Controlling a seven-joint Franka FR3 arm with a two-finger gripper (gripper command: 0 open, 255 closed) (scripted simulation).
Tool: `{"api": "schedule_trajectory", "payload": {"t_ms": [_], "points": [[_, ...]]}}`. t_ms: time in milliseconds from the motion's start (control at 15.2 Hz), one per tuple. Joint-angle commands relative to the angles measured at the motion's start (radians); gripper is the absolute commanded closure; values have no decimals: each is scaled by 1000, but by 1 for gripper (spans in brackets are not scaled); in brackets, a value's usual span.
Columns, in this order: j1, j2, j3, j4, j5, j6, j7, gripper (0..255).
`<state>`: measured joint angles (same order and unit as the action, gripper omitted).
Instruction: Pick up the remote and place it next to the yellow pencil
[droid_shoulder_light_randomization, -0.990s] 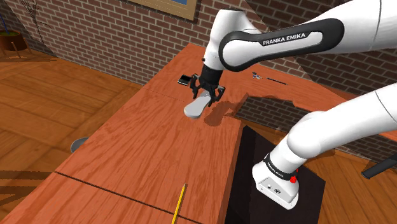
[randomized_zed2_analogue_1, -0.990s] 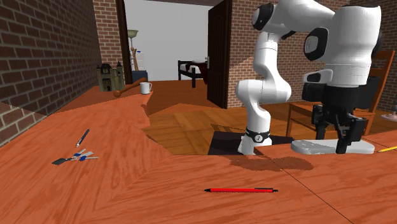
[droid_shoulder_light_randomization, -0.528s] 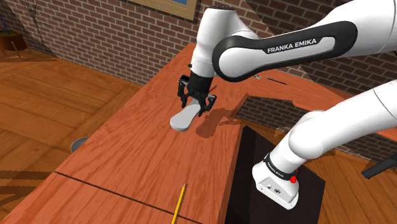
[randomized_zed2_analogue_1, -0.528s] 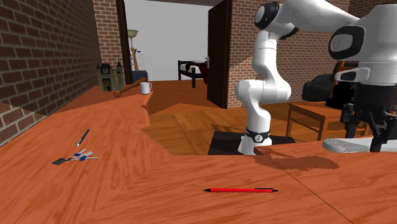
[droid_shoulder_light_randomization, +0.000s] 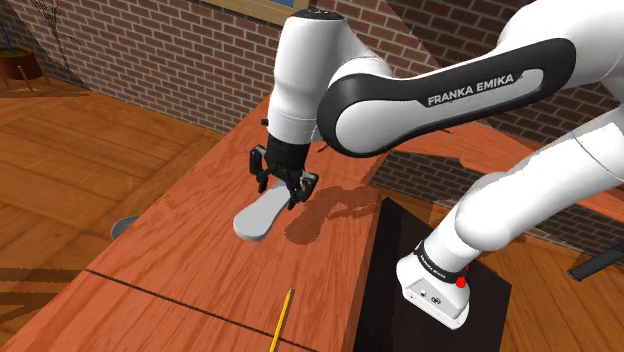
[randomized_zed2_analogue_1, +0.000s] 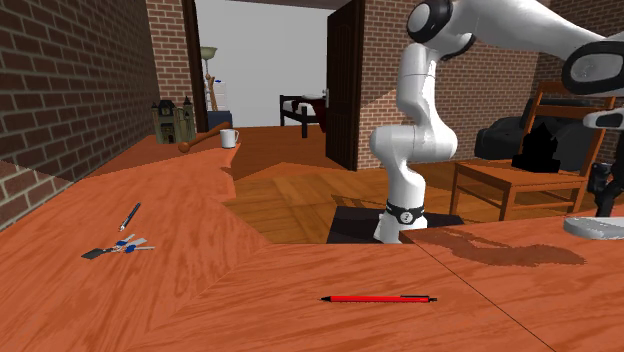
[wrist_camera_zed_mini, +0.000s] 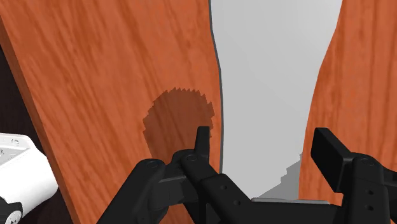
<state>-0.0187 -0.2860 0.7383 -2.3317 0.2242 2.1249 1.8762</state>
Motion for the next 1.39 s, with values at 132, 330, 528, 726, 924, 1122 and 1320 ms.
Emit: {"api": "schedule_trajectory", "payload": {"t_ms": [132, 330, 528, 726, 924, 1122, 1320], "points": [[-3, 107, 98, 100, -70, 0, 148, 255], [1, 208, 169, 180, -156, -4, 274, 255], [30, 334, 221, 272, -276, -20, 416, 255], [105, 473, 234, 378, -407, -55, 556, 255], [215, 601, 211, 499, -516, -104, 668, 255], [261, 646, 188, 523, -552, -98, 701, 255], [269, 663, 177, 501, -570, -65, 713, 255]]}}
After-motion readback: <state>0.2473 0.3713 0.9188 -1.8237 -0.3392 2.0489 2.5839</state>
